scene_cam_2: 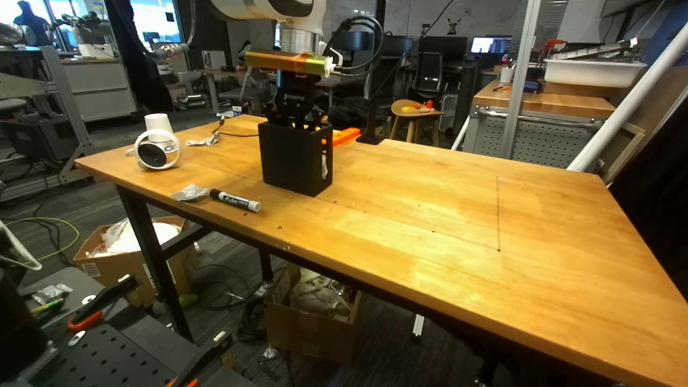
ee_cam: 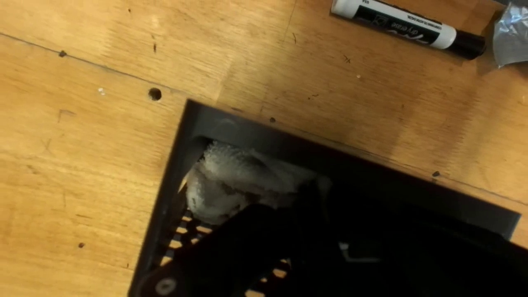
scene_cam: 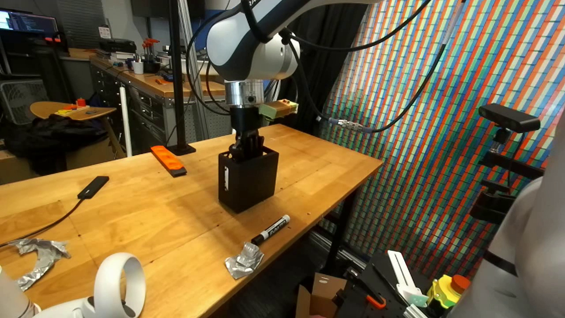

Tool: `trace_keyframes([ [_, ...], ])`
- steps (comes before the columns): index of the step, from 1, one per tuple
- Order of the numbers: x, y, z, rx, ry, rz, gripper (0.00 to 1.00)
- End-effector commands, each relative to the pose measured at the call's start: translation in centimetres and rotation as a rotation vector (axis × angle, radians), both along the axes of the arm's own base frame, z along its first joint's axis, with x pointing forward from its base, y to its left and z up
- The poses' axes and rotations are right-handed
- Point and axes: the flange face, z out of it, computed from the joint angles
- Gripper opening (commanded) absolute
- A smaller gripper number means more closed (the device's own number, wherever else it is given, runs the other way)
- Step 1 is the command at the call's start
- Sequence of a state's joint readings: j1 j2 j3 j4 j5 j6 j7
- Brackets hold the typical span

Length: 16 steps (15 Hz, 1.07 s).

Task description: Put the cloth in the black box

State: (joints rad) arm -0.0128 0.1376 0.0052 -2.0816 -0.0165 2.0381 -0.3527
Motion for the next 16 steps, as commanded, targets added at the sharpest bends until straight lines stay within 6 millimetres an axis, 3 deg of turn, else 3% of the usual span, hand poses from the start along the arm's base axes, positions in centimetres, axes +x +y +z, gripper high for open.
trace_keyframes([
  [1,-1.2,-0.1,3.8,0.006,-0.033,-0.066,0.48],
  [7,-3.3,-0.6,11.2,0.024,-0.147,-0.146,0.95],
  [8,-3.8,-0.7,12.5,0.034,-0.165,-0.155,0.99],
  [13,-6.1,-0.4,17.8,0.093,-0.266,-0.198,1.0],
  [14,-6.4,-0.2,18.4,0.099,-0.282,-0.202,0.91],
  [15,-6.8,0.0,18.9,0.101,-0.295,-0.205,0.75],
  [16,-7.1,0.3,19.3,0.102,-0.305,-0.204,0.71],
])
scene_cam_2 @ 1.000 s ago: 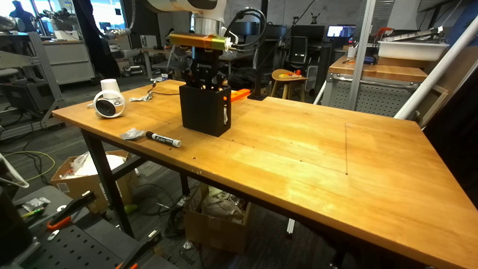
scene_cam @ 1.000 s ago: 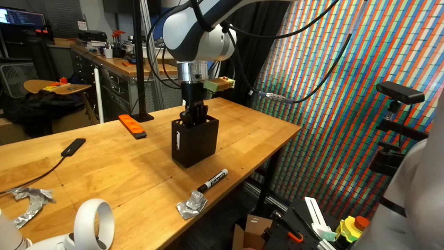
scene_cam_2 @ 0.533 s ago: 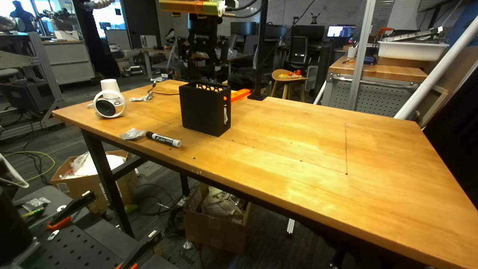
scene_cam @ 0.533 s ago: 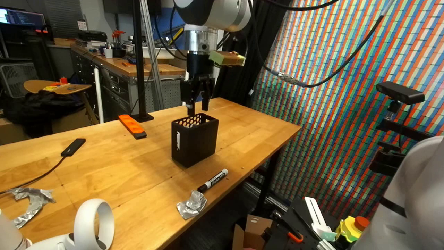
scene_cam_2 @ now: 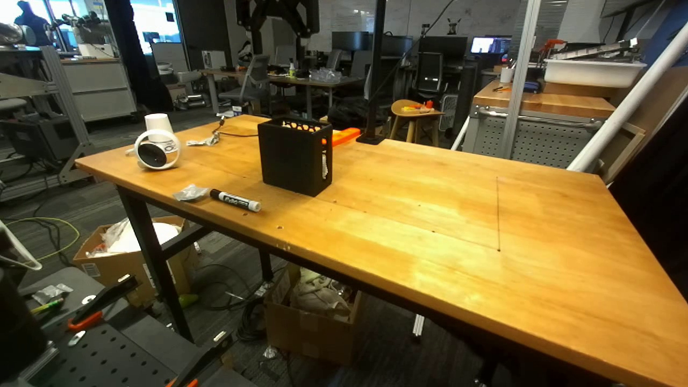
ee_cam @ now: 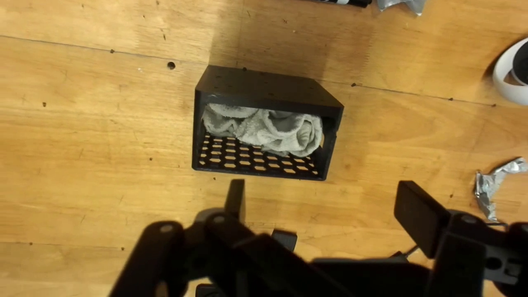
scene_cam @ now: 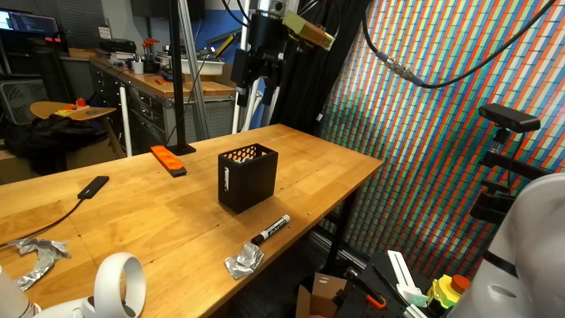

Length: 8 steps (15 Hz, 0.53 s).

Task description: Put the cloth in the black box

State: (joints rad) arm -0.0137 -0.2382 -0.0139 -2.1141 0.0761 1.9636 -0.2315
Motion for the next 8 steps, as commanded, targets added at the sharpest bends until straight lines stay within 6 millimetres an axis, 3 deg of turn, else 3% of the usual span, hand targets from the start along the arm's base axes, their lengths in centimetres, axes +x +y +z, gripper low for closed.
trace_keyframes([
  [1,-1.9,0.9,1.9,0.026,-0.051,-0.02,0.61],
  [8,-2.4,2.7,1.4,0.018,-0.064,0.01,0.09],
])
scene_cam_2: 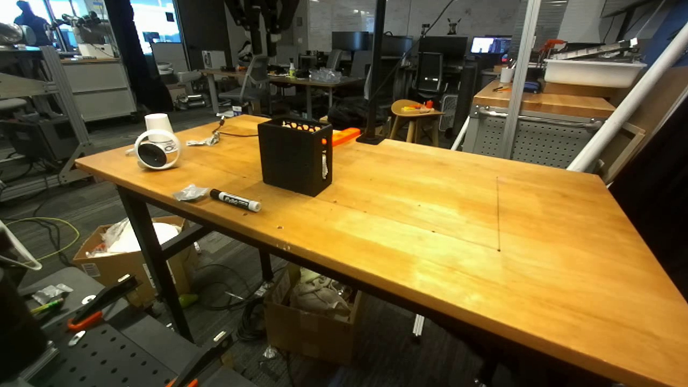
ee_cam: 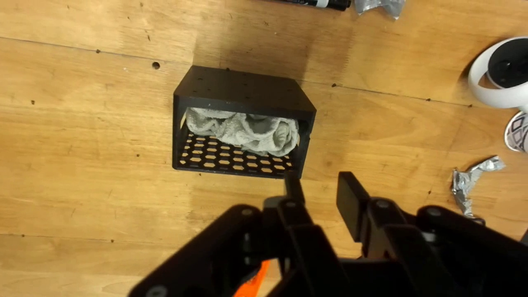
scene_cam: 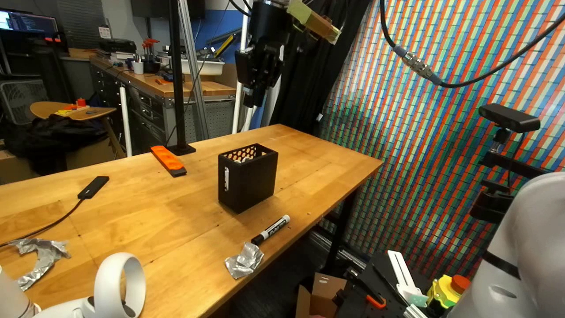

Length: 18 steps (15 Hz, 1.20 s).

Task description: Put the cloth in the black box

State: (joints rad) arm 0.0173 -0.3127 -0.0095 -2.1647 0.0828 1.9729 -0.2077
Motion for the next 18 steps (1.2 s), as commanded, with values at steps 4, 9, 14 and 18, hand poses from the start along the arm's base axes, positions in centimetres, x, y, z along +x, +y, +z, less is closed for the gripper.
trace_keyframes([
  [4,0.7,2.2,-1.1,-0.003,-0.04,0.03,0.07],
  [9,3.4,2.9,-5.0,-0.01,-0.022,0.063,0.1],
  [14,6.2,1.5,-10.4,-0.029,0.025,0.083,0.09],
  [18,7.6,0.0,-13.5,-0.034,0.06,0.098,0.1],
])
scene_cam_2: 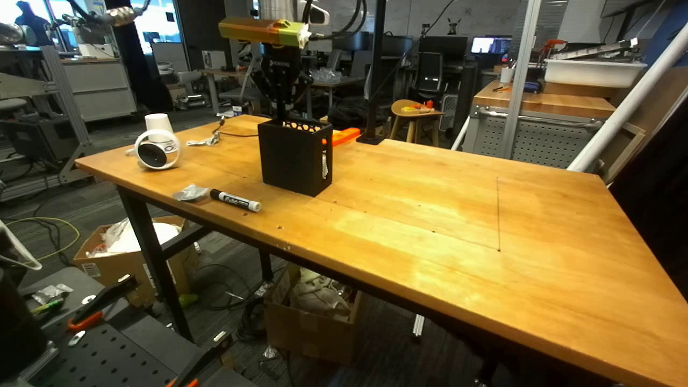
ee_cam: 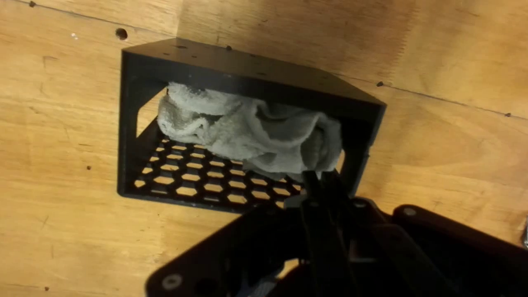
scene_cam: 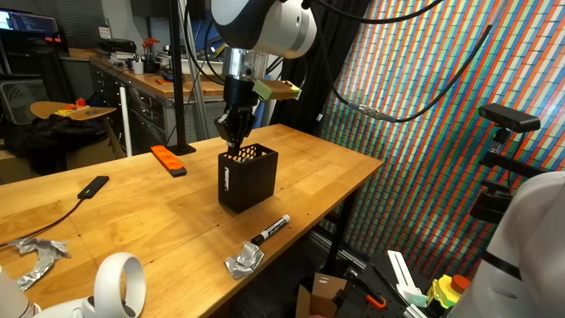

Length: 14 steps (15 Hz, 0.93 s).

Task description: Put the cloth in the black box

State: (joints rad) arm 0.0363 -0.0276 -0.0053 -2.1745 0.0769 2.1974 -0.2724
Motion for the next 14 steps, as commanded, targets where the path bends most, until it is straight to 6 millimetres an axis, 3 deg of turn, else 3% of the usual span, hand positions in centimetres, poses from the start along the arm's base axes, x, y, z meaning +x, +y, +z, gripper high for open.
trace_keyframes([
  [1,1.8,-1.3,-1.3,-0.014,0.0,0.031,0.09],
  [5,2.6,-2.2,-3.4,-0.027,0.035,0.054,0.09],
  [14,2.8,-2.0,-7.3,-0.048,0.115,0.086,0.09],
])
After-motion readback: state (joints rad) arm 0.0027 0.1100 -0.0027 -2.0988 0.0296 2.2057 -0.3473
